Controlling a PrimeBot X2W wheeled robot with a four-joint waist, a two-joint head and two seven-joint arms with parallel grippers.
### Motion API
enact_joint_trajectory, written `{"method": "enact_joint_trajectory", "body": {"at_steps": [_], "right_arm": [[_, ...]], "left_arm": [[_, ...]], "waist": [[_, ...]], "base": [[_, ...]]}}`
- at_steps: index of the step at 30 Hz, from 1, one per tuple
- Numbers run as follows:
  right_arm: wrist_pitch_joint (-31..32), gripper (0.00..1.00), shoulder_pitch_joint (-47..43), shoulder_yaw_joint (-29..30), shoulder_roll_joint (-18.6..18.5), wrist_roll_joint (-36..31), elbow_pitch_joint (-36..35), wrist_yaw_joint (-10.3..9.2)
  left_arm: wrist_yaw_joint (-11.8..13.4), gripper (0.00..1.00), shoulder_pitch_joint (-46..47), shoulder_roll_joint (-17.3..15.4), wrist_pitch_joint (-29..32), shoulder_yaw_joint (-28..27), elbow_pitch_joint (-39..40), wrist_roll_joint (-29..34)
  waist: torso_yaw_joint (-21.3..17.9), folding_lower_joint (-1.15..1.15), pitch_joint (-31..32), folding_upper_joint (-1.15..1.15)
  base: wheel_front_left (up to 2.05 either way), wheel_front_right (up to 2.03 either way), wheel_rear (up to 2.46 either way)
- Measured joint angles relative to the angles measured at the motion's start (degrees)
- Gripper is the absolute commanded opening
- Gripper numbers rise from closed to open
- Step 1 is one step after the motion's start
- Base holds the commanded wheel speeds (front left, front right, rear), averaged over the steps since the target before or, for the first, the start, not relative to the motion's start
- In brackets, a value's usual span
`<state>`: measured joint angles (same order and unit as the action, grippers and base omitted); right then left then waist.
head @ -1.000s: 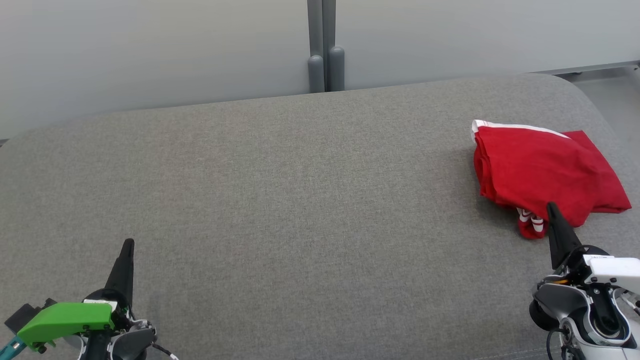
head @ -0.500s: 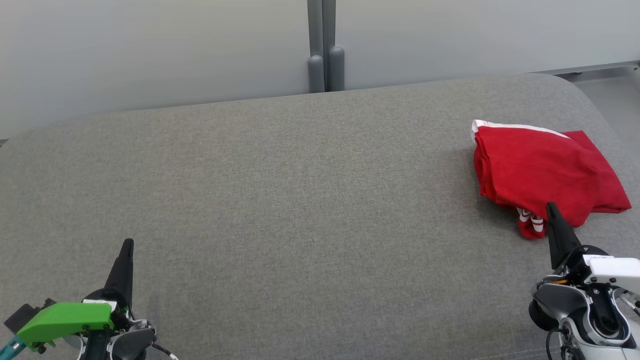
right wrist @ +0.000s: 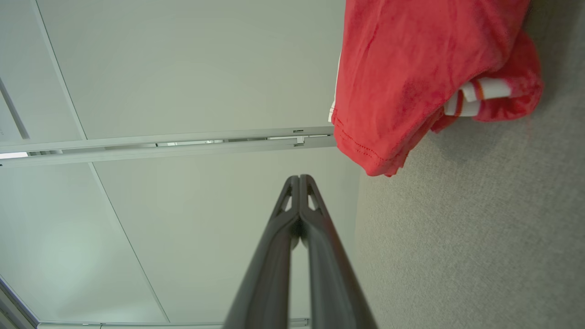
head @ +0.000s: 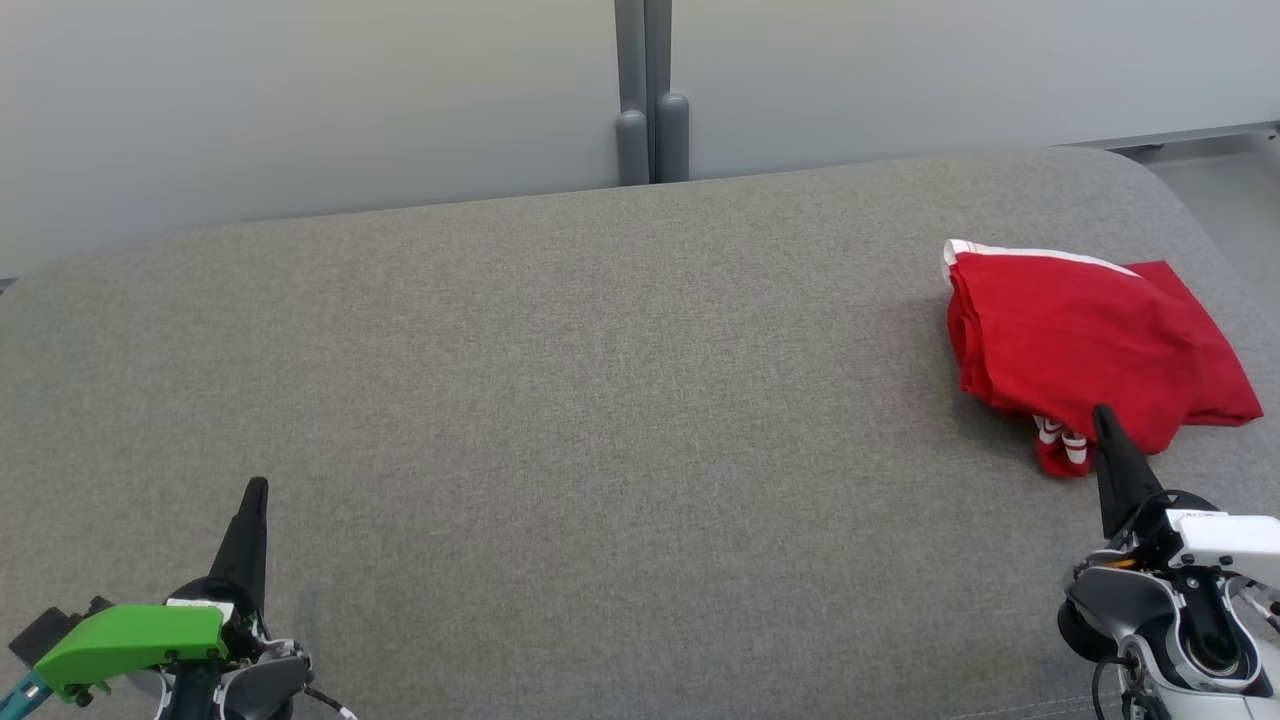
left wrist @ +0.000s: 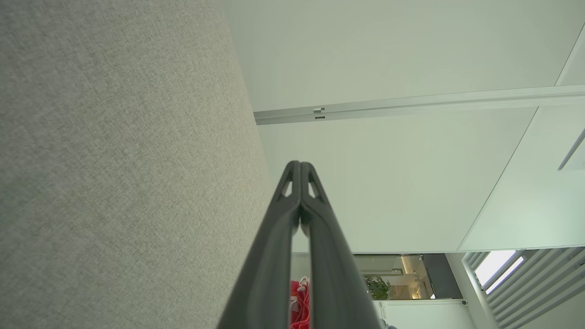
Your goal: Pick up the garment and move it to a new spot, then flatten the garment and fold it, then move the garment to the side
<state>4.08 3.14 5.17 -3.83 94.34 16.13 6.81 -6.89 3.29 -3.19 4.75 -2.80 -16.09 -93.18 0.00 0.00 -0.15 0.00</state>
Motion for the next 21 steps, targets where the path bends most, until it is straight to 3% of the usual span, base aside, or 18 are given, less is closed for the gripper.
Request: {"method": "enact_joint_trajectory", "body": {"at_steps": [21], "right_arm": [[0.02, 0.00, 0.00, 0.05, 0.02, 0.00, -0.03, 0.00]], "left_arm": [[0.00, 0.00, 0.00, 0.03, 0.07, -0.11, 0.05, 0.00]], "waist": [[0.00, 0.00, -0.01, 0.00]], "base": [[0.00, 0.00, 0.00]]}}
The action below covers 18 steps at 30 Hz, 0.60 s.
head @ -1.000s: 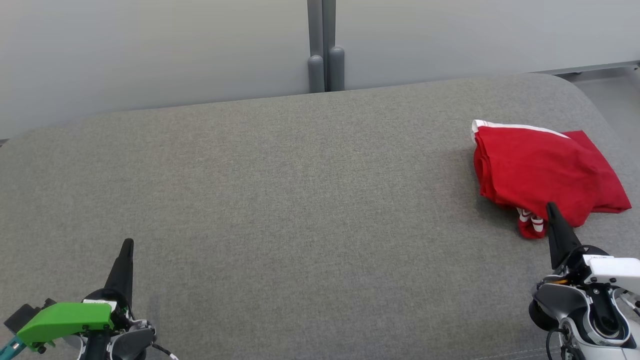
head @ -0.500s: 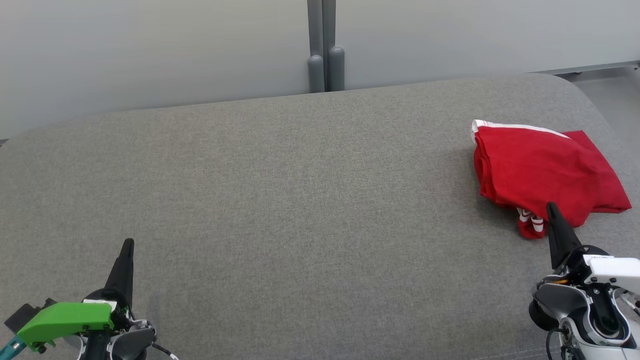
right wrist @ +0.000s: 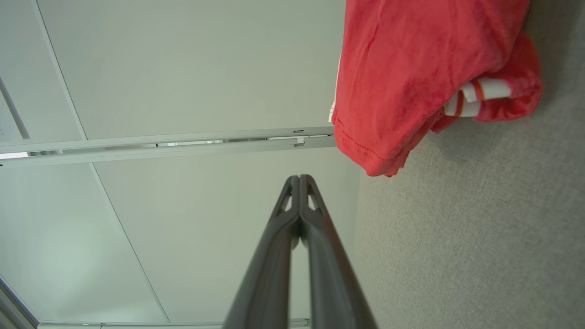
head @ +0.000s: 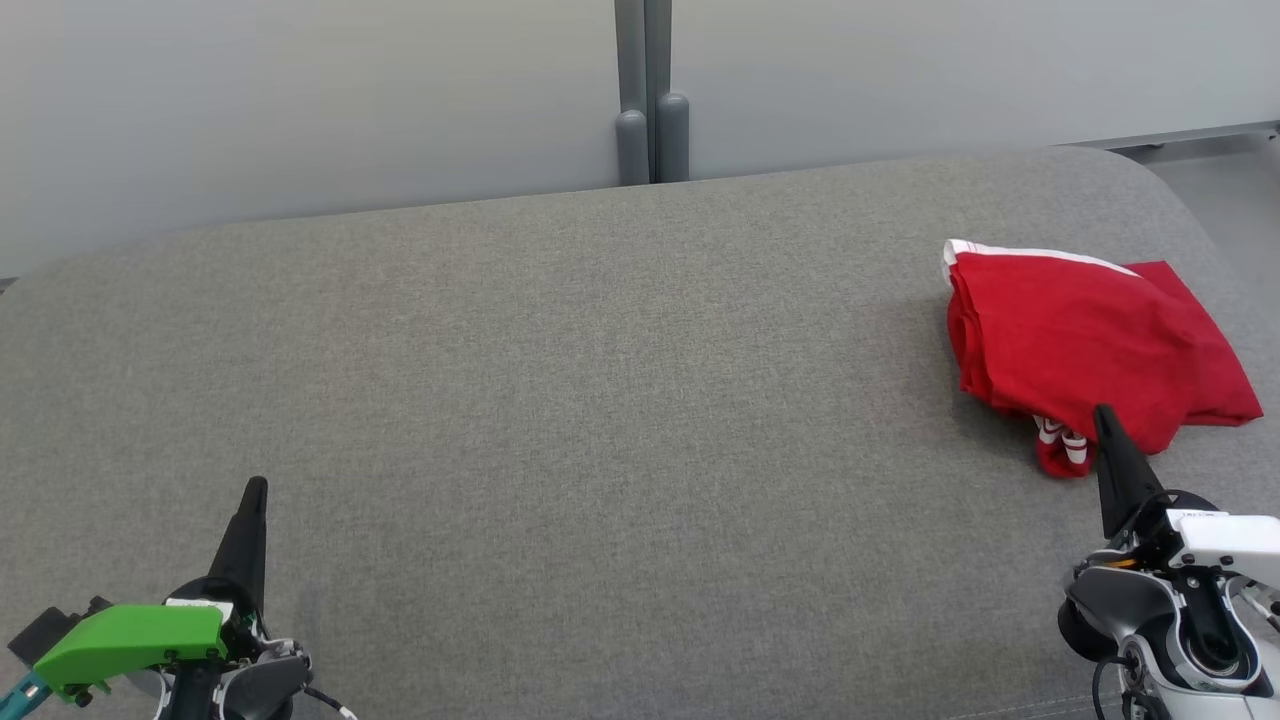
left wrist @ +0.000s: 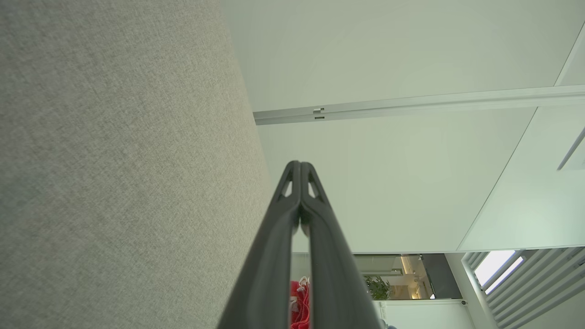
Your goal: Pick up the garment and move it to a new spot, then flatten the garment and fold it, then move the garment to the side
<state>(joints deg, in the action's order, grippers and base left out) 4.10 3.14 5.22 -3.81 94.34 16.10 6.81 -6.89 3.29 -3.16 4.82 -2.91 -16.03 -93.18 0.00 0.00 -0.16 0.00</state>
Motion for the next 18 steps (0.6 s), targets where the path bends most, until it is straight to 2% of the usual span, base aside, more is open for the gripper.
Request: {"method": "enact_joint_trajectory", "body": {"at_steps": [18], "right_arm": [[0.05, 0.00, 0.00, 0.07, 0.02, 0.00, -0.02, 0.00]], "left_arm": [[0.00, 0.00, 0.00, 0.02, 0.00, -0.08, 0.08, 0.00]], "waist": [[0.00, 0.00, 0.00, 0.00]], "base": [[0.00, 0.00, 0.00]]}}
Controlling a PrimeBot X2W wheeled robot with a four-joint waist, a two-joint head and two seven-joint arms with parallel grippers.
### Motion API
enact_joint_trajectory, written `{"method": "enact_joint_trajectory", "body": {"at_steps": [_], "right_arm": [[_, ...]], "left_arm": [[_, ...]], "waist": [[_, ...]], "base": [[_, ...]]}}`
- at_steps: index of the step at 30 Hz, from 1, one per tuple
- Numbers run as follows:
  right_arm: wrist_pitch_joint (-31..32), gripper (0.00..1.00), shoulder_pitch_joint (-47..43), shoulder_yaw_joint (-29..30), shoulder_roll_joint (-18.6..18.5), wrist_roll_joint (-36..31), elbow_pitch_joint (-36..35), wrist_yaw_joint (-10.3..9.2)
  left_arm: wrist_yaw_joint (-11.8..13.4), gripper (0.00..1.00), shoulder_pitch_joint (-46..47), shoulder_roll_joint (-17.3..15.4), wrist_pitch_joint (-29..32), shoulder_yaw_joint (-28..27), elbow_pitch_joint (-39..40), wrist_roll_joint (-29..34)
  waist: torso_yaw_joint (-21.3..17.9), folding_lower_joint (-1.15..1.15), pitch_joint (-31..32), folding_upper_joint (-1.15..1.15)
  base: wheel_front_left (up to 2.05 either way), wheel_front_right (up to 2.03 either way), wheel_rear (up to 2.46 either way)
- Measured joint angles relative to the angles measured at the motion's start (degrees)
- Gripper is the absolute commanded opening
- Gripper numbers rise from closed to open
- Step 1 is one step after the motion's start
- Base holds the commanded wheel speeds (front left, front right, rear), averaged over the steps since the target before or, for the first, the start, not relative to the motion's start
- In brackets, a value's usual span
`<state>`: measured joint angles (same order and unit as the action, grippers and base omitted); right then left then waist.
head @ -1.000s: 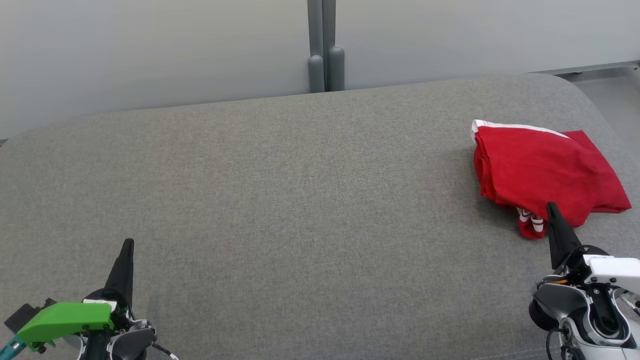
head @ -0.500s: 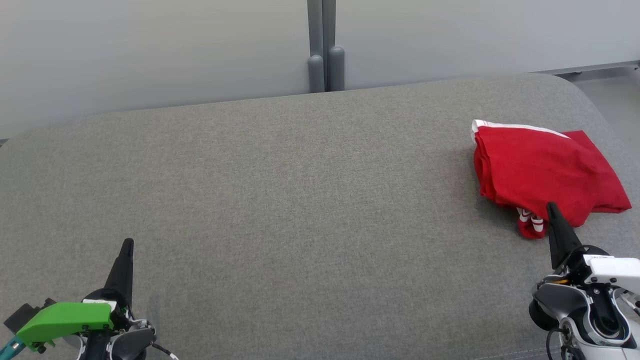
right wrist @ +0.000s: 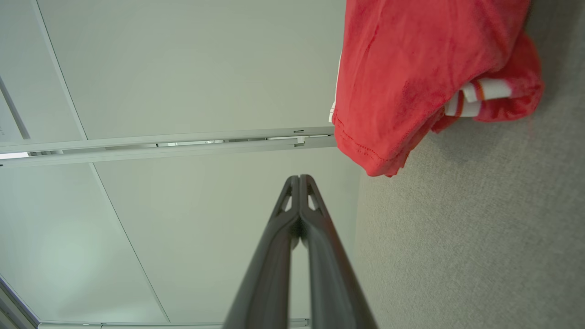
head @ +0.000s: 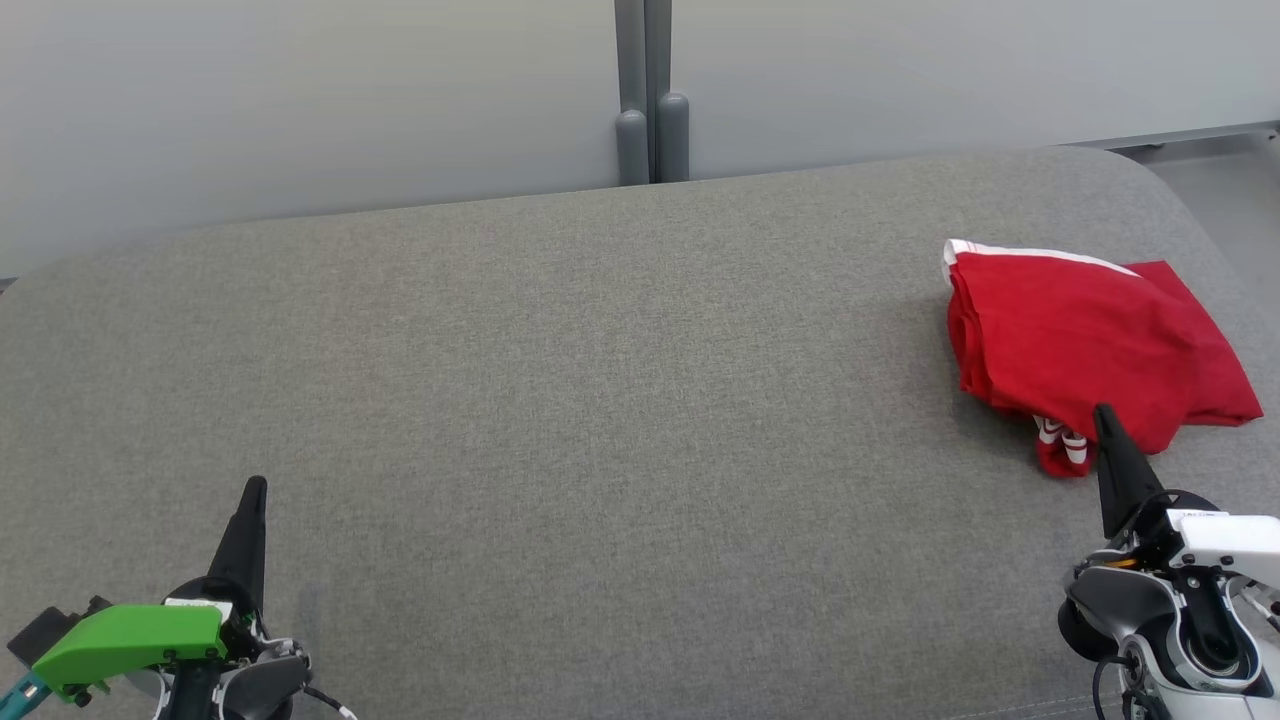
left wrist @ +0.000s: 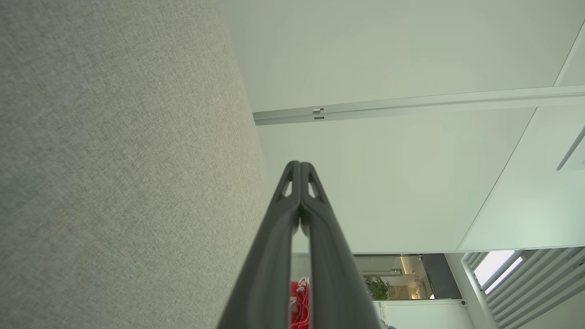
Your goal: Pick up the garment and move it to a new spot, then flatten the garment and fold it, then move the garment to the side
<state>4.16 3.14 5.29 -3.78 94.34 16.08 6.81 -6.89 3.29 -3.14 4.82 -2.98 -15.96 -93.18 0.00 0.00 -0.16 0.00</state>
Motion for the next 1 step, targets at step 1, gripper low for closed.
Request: {"method": "enact_joint_trajectory", "body": {"at_steps": [1], "right_arm": [[0.00, 0.00, 0.00, 0.00, 0.00, 0.00, -0.01, 0.00]], "left_arm": [[0.00, 0.00, 0.00, 0.01, 0.01, 0.00, 0.00, 0.00]], "waist": [[0.00, 0.00, 0.00, 0.00]], "base": [[0.00, 0.00, 0.00]]}}
